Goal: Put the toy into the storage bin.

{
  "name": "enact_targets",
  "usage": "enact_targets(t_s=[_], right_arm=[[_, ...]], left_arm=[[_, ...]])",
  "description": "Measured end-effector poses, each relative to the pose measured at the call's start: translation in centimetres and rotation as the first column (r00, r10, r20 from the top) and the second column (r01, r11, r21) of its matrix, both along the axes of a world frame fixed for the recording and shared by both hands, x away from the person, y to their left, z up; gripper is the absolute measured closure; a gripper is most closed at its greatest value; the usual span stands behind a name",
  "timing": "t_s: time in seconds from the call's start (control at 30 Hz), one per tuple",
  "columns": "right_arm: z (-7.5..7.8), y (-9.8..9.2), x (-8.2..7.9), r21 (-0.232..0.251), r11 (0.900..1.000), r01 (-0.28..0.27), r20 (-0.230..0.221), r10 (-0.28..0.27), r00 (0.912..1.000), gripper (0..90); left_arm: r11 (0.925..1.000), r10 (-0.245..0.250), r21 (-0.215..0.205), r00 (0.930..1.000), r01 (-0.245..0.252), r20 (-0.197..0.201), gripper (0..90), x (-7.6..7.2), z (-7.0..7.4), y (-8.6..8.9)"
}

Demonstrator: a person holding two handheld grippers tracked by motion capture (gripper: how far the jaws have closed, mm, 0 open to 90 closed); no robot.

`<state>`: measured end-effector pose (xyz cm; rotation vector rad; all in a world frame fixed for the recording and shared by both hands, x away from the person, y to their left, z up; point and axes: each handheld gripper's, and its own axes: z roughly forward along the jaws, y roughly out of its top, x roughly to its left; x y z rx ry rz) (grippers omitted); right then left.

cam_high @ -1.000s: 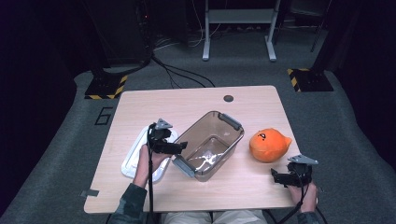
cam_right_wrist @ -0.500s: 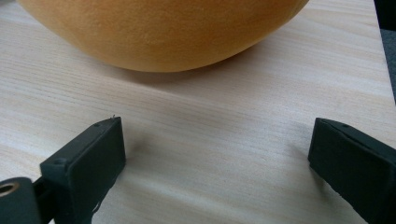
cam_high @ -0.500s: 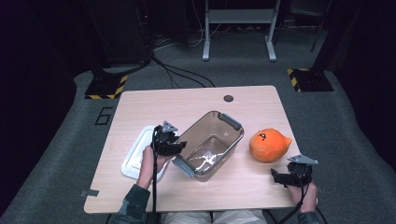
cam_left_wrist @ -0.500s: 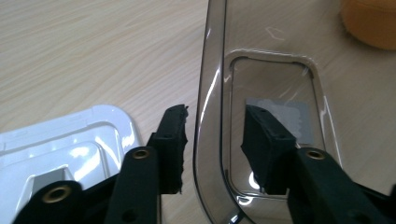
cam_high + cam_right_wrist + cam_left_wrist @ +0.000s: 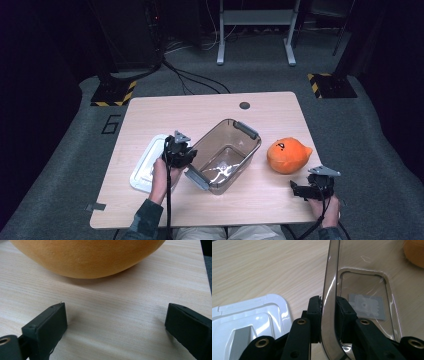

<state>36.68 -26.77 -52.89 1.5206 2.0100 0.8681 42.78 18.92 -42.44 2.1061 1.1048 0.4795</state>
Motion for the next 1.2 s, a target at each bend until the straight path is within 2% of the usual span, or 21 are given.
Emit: enact_targets(t_s=[0.37, 0.6, 0.7, 0.83, 0.9, 1.0, 1.07, 1.2], right_arm=[[0.0, -0.1, 0.0, 0.012, 1.0, -0.024, 0.0, 0.024, 0.9997, 3.5], [0.2, -0.4, 0.1, 0.047, 0.998, -0.048, -0.003, 0.048, 0.9988, 3.8], [0.3, -0.7, 0.1, 0.081, 0.995, -0.052, -0.013, 0.053, 0.9985, 3.7], [0.4, -0.6, 0.1, 0.071, 0.996, -0.051, -0.023, 0.052, 0.9984, 1.3], [0.6, -0.4, 0.1, 0.084, 0.995, -0.062, -0.022, 0.064, 0.9977, 0.6], [1.6, 0.1, -0.1, 0.075, 0.994, -0.074, 0.001, 0.074, 0.9972, 0.0], [2.8, 0.4, -0.1, 0.073, 0.994, -0.081, 0.019, 0.08, 0.9966, 0.0], [5.1, 1.1, 0.3, 0.038, 0.995, -0.097, 0.041, 0.095, 0.9946, 0.0]], left_arm=[[1.0, 0.0, -0.004, 1.0, 0.0, 0.005, 75.1, 0.0, -0.1, 0.0], [1.0, 0.003, -0.001, 1.0, -0.003, 0.002, 75.0, 0.0, 0.0, 0.0], [1.0, 0.006, -0.005, 1.0, -0.006, 0.003, 75.0, 0.0, 0.0, 0.0], [1.0, 0.009, -0.001, 0.9999, -0.009, 0.006, 75.1, -0.1, 0.0, 0.0], [1.0, 0.009, 0.001, 0.9999, -0.009, 0.006, 75.1, -0.1, 0.0, 0.0], [1.0, 0.008, 0.002, 1.0, -0.008, 0.004, 75.1, -0.1, 0.0, -0.1], [1.0, 0.008, 0.001, 1.0, -0.008, 0.005, 75.1, -0.1, 0.0, 0.0], [1.0, 0.009, 0.0, 1.0, -0.009, 0.004, 75.1, -0.1, 0.0, 0.0]])
